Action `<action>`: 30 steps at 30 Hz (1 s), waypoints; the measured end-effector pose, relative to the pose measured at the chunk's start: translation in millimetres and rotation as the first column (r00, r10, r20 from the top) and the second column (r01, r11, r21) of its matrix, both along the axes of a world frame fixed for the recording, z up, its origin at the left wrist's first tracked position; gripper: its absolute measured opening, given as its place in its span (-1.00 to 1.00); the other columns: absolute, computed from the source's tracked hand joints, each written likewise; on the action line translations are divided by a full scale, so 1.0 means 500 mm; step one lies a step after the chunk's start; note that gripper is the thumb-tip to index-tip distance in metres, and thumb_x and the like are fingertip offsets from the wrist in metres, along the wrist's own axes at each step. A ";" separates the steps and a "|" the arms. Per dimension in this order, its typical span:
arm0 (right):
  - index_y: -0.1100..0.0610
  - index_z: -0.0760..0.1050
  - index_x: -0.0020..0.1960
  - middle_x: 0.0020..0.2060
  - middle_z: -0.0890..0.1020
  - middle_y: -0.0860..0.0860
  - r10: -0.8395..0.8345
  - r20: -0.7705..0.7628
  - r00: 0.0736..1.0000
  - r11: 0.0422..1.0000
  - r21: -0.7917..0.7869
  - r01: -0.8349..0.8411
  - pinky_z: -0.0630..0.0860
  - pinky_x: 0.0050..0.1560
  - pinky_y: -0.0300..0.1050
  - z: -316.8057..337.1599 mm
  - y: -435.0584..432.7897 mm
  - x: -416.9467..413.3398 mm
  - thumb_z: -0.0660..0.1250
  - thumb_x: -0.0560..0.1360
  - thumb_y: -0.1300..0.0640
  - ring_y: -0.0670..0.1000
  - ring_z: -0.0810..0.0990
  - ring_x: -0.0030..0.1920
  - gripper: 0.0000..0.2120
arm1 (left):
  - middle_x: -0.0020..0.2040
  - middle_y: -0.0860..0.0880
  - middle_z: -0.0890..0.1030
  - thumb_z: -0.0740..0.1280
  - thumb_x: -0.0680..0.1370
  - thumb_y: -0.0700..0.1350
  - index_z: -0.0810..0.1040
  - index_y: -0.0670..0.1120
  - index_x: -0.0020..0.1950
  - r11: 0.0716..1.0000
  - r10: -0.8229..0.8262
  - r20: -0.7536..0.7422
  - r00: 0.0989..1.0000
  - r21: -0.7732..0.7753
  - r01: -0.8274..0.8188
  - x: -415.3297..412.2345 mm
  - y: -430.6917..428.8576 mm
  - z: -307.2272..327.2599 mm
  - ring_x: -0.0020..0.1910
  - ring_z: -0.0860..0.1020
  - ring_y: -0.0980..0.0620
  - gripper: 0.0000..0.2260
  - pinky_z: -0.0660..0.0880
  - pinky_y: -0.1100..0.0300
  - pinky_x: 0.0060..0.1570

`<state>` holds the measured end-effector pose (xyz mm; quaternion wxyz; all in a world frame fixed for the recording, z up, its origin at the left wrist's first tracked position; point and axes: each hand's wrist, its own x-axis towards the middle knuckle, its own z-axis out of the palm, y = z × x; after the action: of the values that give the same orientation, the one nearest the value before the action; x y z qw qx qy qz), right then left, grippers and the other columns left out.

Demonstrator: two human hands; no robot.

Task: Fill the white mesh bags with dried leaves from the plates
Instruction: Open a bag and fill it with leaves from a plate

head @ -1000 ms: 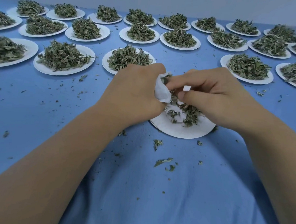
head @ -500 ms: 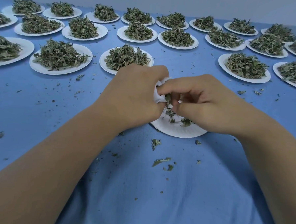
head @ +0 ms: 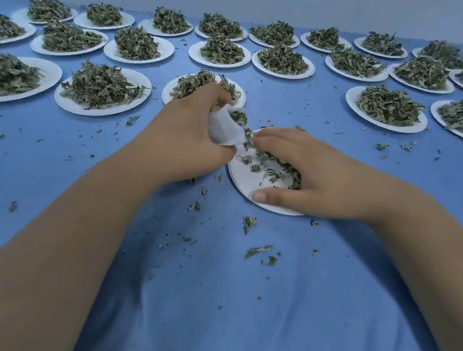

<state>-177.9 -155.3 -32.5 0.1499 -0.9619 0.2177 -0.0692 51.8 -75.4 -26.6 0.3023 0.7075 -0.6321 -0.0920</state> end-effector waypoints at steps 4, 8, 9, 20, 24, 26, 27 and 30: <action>0.06 0.60 0.26 0.18 0.64 -0.09 0.015 0.169 0.986 0.996 -0.093 0.001 0.45 0.29 -0.08 -0.008 -0.001 0.019 0.39 0.58 0.00 -0.05 0.53 0.26 -0.70 | -0.11 0.15 0.46 0.43 0.47 0.09 0.46 0.06 0.21 0.997 0.010 0.073 0.997 0.073 -0.015 0.005 0.001 -0.002 -0.22 0.44 0.22 -0.64 0.29 0.28 -0.39; 0.04 0.63 0.21 0.17 0.63 -0.07 -0.014 0.242 0.970 0.993 -0.107 0.041 0.44 0.29 -0.03 0.007 0.006 0.005 0.40 0.57 -0.05 0.00 0.51 0.26 -0.72 | -0.16 0.07 0.46 0.40 0.50 0.13 0.46 -0.07 0.07 0.998 0.021 0.121 0.992 0.054 -0.028 0.003 0.000 -0.005 -0.24 0.40 0.18 -0.67 0.25 0.21 -0.39; -0.02 0.58 0.28 0.24 0.58 -0.06 -0.070 0.194 0.979 0.980 -0.169 0.104 0.42 0.31 0.01 0.012 0.008 -0.004 0.32 0.57 -0.21 0.02 0.47 0.30 -0.61 | -0.19 0.07 0.45 0.40 0.50 0.15 0.43 -0.05 0.05 0.999 0.016 0.117 0.993 0.044 -0.021 0.003 0.002 -0.004 -0.26 0.41 0.17 -0.68 0.23 0.18 -0.40; -0.07 0.52 0.23 0.04 0.47 -0.01 -0.259 -0.005 0.966 0.956 -0.148 0.255 0.40 -0.08 -0.07 0.006 0.017 0.028 0.24 0.57 -0.24 0.07 0.50 -0.05 -0.65 | -0.18 0.04 0.48 0.46 0.44 0.03 0.43 0.03 0.13 0.999 -0.044 0.098 0.994 -0.005 0.045 -0.002 0.002 -0.011 -0.22 0.47 0.04 -0.66 0.35 0.21 -0.34; 0.01 0.64 0.04 -0.06 0.60 0.00 -0.214 0.082 0.973 0.970 -0.103 0.222 0.42 -0.02 -0.10 0.015 0.017 0.030 0.36 0.58 -0.03 0.05 0.56 -0.05 -0.85 | -0.20 0.04 0.49 0.44 0.43 0.04 0.44 0.03 0.05 0.999 -0.028 0.099 0.995 -0.020 0.030 -0.004 0.000 -0.012 -0.23 0.46 0.07 -0.71 0.34 0.19 -0.37; -0.03 0.64 0.01 -0.08 0.63 -0.03 -0.255 0.142 0.956 0.962 -0.065 0.266 0.47 0.00 -0.11 0.033 0.011 0.023 0.37 0.56 -0.04 0.01 0.57 -0.06 -0.88 | -0.22 0.07 0.49 0.44 0.42 0.03 0.45 0.05 0.09 0.999 -0.023 0.091 0.996 -0.035 0.026 -0.005 0.000 -0.012 -0.25 0.44 0.15 -0.69 0.33 0.21 -0.38; -0.05 0.63 0.00 -0.08 0.63 -0.05 -0.278 0.181 0.943 0.954 -0.062 0.293 0.48 -0.03 -0.15 0.044 0.007 0.018 0.36 0.56 -0.06 -0.02 0.56 -0.07 -0.88 | -0.21 0.08 0.49 0.44 0.41 0.02 0.45 0.06 0.11 0.999 -0.029 0.091 0.995 -0.036 0.032 -0.005 0.000 -0.012 -0.25 0.44 0.16 -0.68 0.33 0.21 -0.38; -0.16 0.58 -0.03 -0.10 0.61 -0.16 -0.311 0.259 0.914 0.943 -0.035 0.331 0.39 -0.13 -0.44 0.077 0.001 0.012 0.34 0.56 -0.11 -0.12 0.52 -0.11 -0.93 | -0.16 0.09 0.51 0.44 0.41 0.01 0.45 0.10 0.14 0.998 -0.054 0.091 0.994 -0.031 0.057 -0.010 -0.002 -0.012 -0.17 0.49 0.04 -0.65 0.43 0.18 -0.30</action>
<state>-172.0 -154.6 5.8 0.1251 -0.9018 0.3491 -0.2218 46.9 -76.5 -32.6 0.2826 0.6879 -0.6660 -0.0577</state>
